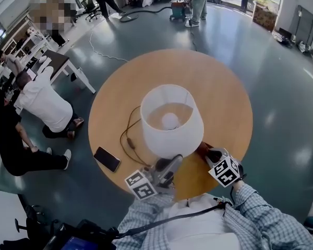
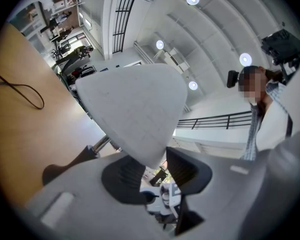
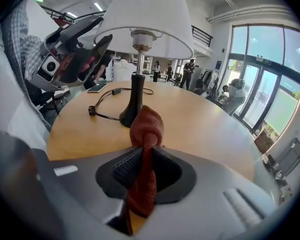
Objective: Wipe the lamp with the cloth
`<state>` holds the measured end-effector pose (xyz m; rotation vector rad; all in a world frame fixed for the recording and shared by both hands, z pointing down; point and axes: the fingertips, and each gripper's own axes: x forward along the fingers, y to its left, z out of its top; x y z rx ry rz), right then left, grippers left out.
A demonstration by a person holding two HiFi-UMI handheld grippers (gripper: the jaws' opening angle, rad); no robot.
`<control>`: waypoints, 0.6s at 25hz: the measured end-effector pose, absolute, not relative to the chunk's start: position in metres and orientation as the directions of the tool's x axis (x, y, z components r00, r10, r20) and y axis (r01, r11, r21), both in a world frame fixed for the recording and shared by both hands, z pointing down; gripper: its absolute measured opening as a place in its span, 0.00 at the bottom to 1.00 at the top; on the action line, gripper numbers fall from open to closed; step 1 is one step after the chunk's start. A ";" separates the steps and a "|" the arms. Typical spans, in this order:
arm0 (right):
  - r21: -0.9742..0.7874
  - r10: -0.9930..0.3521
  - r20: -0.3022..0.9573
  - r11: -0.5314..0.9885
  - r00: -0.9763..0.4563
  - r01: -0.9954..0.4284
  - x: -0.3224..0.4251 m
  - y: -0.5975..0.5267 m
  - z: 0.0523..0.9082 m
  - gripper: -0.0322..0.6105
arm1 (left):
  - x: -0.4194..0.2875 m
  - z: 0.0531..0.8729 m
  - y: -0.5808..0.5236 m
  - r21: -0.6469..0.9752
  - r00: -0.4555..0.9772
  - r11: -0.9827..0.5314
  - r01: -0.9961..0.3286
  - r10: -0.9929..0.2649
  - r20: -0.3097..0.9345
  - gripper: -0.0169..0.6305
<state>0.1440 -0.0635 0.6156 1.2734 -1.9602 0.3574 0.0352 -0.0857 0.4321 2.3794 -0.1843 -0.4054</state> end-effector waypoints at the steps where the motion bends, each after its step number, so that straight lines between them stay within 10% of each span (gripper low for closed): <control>1: 0.156 -0.657 0.721 0.464 -0.221 -0.872 0.142 -0.064 0.616 0.15 | 0.035 0.431 -0.088 0.671 0.938 -0.742 -0.021 -0.247 -0.244 0.22; 15: 0.130 -0.664 0.709 0.454 -0.238 -0.881 0.145 -0.080 0.617 0.15 | 0.038 0.417 -0.124 0.681 0.892 -0.731 0.053 -0.272 -0.361 0.12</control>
